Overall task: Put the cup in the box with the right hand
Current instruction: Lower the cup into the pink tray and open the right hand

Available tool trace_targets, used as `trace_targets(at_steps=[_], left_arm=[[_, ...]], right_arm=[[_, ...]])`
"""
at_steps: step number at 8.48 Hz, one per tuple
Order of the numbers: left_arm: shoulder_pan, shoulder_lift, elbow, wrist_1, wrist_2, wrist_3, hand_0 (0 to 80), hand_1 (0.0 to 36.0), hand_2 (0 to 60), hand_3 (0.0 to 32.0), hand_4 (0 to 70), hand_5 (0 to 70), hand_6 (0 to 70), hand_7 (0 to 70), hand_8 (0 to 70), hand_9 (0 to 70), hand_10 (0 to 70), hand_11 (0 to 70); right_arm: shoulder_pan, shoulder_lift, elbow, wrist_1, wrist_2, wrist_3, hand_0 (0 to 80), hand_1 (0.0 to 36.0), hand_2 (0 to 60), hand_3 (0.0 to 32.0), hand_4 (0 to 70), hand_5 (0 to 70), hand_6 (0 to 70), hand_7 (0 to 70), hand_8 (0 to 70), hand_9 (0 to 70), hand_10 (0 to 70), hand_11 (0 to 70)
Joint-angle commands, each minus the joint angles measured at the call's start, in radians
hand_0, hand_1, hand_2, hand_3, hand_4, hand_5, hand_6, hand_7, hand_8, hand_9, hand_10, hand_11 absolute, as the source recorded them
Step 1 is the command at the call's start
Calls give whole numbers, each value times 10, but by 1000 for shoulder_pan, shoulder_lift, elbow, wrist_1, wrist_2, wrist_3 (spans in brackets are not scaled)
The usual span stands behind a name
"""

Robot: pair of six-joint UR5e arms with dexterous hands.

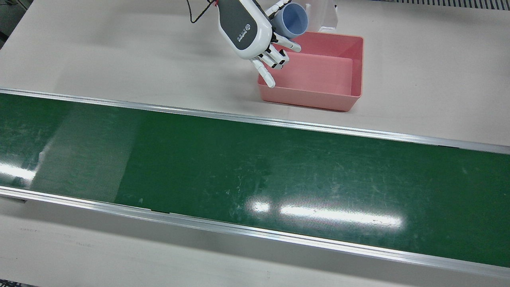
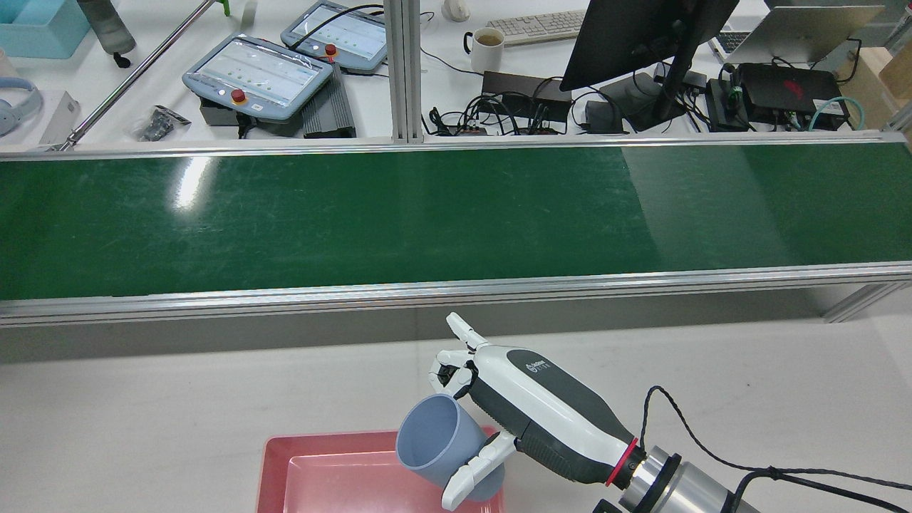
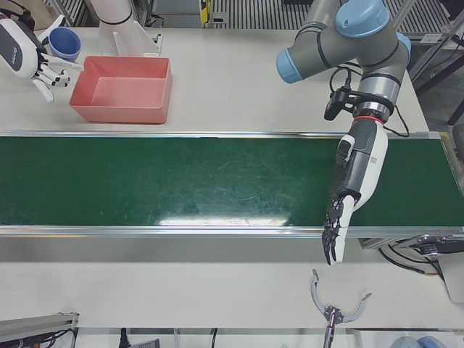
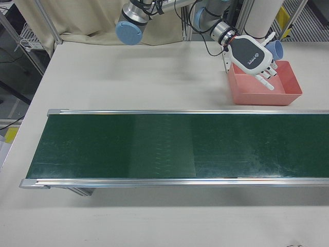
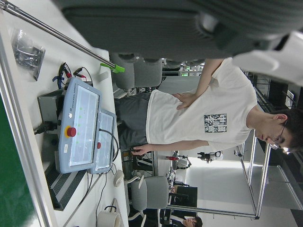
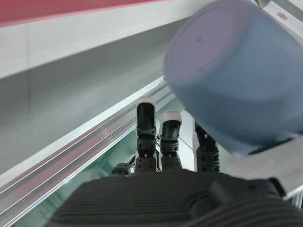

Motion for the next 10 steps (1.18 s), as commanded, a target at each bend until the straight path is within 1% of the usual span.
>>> trace_targets(at_steps=[1,5,6,7,8,9,10], left_arm=[[0,0,-1,2,0,0,0,0,0,0,0,0,0,0,0,0,0,0],[0,0,-1,2,0,0,0,0,0,0,0,0,0,0,0,0,0,0],[0,0,-1,2,0,0,0,0,0,0,0,0,0,0,0,0,0,0],[0,0,-1,0,-2,0,0,0,0,0,0,0,0,0,0,0,0,0],[0,0,-1,0,0,0,0,0,0,0,0,0,0,0,0,0,0,0],[0,0,-1,0,0,0,0,0,0,0,0,0,0,0,0,0,0,0],[0,0,-1,2,0,0,0,0,0,0,0,0,0,0,0,0,0,0]], right_arm=[[0,1,11,-1,0,0,0,0,232,0,551,0,279,700,294,541,0,0],[5,-2,26,-7,0,2,0,0,269,0,568,0,279,700,296,543,0,0],[5,-1,25,-11,0,2,0,0,263,0,570,0,278,700,294,541,0,0],[3,-2,22,-14,0,0,0,0,250,0,606,0,275,700,289,535,0,0],[3,-4,17,-16,-1,0,0,0,239,0,590,0,270,700,278,524,0,0],[3,-4,13,-16,-2,-2,154,0,91,0,568,0,273,700,281,524,0,0],[1,-4,11,-25,-2,0,464,0,0,0,678,12,287,700,291,529,0,0]])
